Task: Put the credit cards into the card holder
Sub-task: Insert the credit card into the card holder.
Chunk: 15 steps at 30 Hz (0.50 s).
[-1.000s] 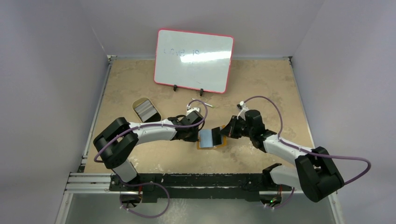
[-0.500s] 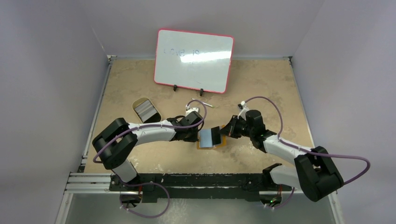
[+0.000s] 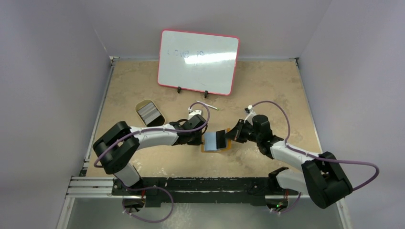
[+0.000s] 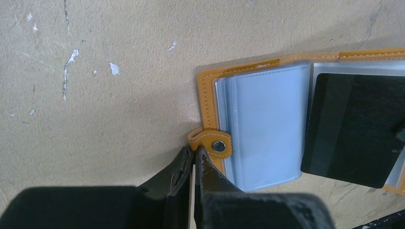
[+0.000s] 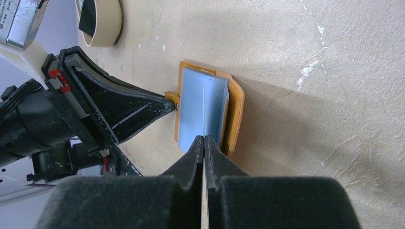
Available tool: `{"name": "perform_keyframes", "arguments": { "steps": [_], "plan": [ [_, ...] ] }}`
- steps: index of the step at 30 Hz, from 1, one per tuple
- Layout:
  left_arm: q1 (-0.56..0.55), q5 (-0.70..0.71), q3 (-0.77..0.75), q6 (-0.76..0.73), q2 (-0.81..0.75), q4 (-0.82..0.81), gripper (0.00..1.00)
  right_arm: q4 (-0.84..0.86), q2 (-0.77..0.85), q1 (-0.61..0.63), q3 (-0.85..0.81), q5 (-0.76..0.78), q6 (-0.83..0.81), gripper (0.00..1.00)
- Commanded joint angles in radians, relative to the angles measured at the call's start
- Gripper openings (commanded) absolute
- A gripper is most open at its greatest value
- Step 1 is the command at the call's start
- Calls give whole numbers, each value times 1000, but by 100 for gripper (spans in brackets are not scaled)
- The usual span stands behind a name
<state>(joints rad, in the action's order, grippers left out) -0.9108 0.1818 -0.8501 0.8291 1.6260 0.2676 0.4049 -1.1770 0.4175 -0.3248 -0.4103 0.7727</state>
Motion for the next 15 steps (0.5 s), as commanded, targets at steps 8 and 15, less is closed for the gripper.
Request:
{"name": "perform_keyframes", "arguments": {
  "steps": [8, 15],
  "plan": [
    [3, 11, 74, 45, 12, 8, 0, 123, -51, -7, 44, 26, 72, 0],
    [4, -1, 104, 69, 10, -17, 0, 146, -23, -6, 87, 84, 86, 0]
  ]
}}
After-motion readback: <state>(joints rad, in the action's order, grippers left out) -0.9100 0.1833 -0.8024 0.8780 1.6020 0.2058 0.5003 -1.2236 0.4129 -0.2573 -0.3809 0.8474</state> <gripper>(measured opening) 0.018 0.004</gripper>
